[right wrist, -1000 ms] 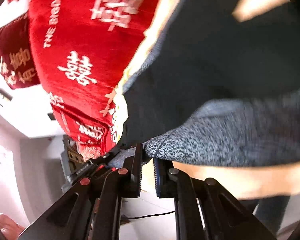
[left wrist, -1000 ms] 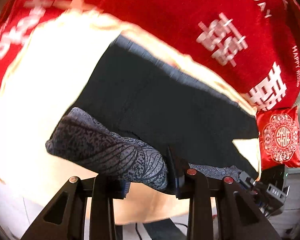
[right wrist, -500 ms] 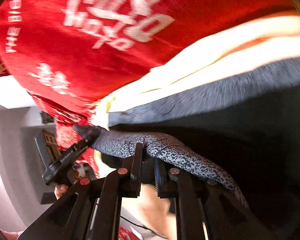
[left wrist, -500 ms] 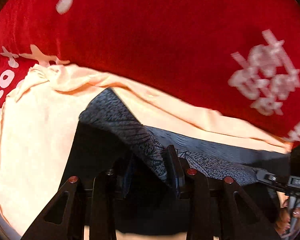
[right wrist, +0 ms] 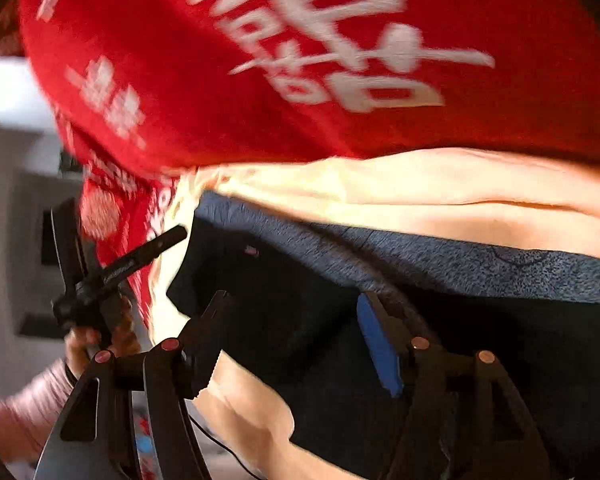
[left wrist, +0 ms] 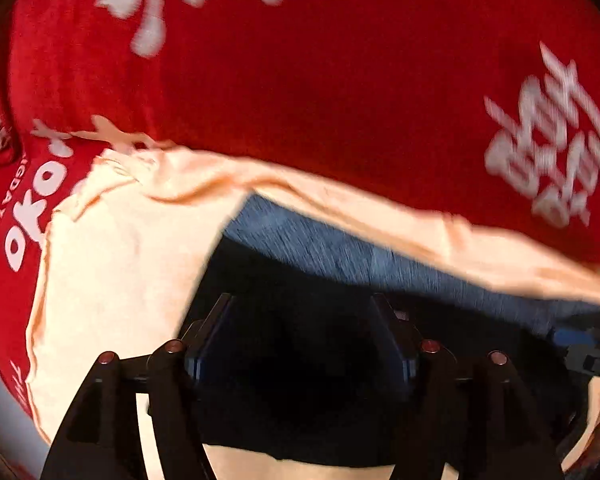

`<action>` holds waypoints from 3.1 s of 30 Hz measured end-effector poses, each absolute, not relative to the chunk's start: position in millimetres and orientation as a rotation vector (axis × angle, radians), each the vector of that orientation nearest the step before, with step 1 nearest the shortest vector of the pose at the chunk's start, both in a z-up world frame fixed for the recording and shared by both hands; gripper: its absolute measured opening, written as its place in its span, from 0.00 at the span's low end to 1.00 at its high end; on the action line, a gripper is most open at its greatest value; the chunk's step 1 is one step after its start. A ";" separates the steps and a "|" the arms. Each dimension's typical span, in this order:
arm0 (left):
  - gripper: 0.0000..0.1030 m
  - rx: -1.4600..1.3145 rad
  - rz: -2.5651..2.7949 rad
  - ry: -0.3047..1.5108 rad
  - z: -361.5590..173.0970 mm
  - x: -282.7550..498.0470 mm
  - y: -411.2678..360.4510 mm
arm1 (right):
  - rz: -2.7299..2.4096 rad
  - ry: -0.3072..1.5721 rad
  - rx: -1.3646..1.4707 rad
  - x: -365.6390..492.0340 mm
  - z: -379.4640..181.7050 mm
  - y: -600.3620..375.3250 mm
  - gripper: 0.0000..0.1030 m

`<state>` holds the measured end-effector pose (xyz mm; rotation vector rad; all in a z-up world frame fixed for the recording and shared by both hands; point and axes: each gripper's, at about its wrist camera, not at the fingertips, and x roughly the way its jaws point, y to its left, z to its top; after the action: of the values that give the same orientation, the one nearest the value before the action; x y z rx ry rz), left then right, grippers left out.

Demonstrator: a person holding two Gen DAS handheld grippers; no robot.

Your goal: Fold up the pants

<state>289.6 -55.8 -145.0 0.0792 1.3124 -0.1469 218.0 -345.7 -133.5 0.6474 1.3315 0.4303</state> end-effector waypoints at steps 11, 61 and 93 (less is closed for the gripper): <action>0.84 0.196 -0.079 1.324 -193.5 279.1 -89.9 | 0.280 1.364 0.509 216.2 -176.2 -350.8 0.60; 0.77 0.374 -0.831 1.495 -178.4 -37.2 -356.4 | -0.111 1.255 1.160 -266.7 -202.8 -457.1 0.41; 0.76 0.249 -0.562 1.208 -67.6 94.0 -402.3 | 0.074 1.115 0.802 -50.2 -38.6 -728.2 0.04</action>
<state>94.0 -402.3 -67.5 0.2494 1.2081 -0.5622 -50.2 -728.2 -38.6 0.8022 1.1154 0.0743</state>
